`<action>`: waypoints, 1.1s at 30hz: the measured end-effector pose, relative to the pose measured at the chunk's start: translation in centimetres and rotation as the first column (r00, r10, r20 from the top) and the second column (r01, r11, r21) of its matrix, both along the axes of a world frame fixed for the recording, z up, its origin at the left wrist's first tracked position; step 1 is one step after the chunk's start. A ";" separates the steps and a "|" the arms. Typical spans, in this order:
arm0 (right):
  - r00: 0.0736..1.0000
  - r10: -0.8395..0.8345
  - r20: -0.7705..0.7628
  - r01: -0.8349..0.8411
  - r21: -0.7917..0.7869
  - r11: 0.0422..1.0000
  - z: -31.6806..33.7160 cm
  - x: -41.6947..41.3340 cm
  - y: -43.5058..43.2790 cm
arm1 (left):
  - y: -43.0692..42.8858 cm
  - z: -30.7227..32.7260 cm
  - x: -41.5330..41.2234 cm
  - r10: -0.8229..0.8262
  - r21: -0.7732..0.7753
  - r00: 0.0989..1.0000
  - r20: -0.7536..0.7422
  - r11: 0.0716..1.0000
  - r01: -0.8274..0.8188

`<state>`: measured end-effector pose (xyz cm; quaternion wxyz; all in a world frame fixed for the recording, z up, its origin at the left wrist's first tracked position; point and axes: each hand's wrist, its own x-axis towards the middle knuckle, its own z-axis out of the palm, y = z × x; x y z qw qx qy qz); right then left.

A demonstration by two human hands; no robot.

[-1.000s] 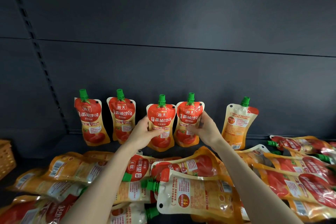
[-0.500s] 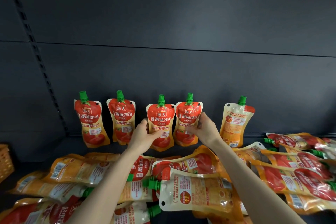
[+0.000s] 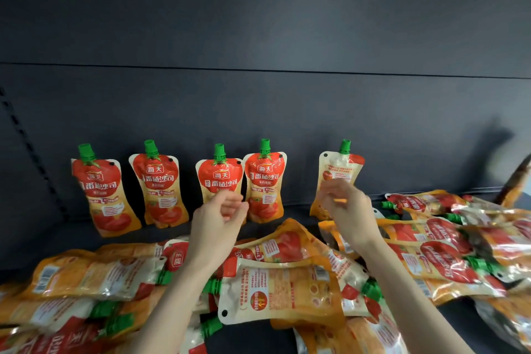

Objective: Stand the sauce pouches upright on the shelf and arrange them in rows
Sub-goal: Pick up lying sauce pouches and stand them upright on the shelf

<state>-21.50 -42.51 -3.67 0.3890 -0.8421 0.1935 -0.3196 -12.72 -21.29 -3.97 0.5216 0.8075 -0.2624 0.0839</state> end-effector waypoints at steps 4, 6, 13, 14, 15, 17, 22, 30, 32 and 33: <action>0.987 -0.092 0.129 0.088 0.031 0.996 1.1 -1.8 -3.1 | -5.4 1.0 -1.1 -0.109 -0.029 0.994 0.014 0.994 0.110; 0.981 -0.117 0.152 0.110 0.052 0.992 1.2 -2.3 -4.7 | -8.5 1.0 -1.2 -0.158 -0.034 0.987 0.000 0.987 0.158; 0.995 0.104 -0.006 -0.103 0.105 0.989 0.6 -0.1 -11.1 | -17.9 0.3 0.1 -0.203 -0.033 0.966 -0.161 0.979 0.200; 0.990 0.139 -0.030 -0.136 0.085 0.987 0.4 0.3 -11.5 | -18.6 0.0 0.4 -0.196 -0.047 0.963 -0.183 0.981 0.191; 0.985 0.166 -0.046 -0.163 0.064 0.985 0.2 0.7 -11.7 | -19.2 -0.3 0.4 -0.174 -0.057 0.966 -0.190 0.984 0.166; 0.977 0.209 -0.046 -0.206 0.067 0.976 -0.1 1.4 -12.1 | -20.0 -0.7 0.2 -0.083 -0.060 0.983 -0.163 0.995 0.075; 0.947 0.319 -0.028 -0.312 0.148 0.939 -0.6 1.8 -13.3 | -20.2 -0.6 -0.6 0.017 -0.013 0.999 -0.040 1.000 -0.017; 0.665 0.262 -0.699 -0.350 0.017 0.936 -3.0 -0.4 -17.9 | -20.1 -1.4 -1.0 0.015 -0.030 0.996 -0.084 0.999 -0.017; 0.632 0.194 -0.751 -0.343 -0.047 0.938 -2.8 -0.4 -18.2 | -20.0 -1.6 -1.0 0.010 -0.033 0.995 -0.096 0.999 -0.013; 0.613 0.177 -0.770 -0.339 -0.054 0.939 -2.5 -0.2 -18.2 | -20.0 -1.5 -1.0 0.014 -0.031 0.995 -0.096 0.999 -0.018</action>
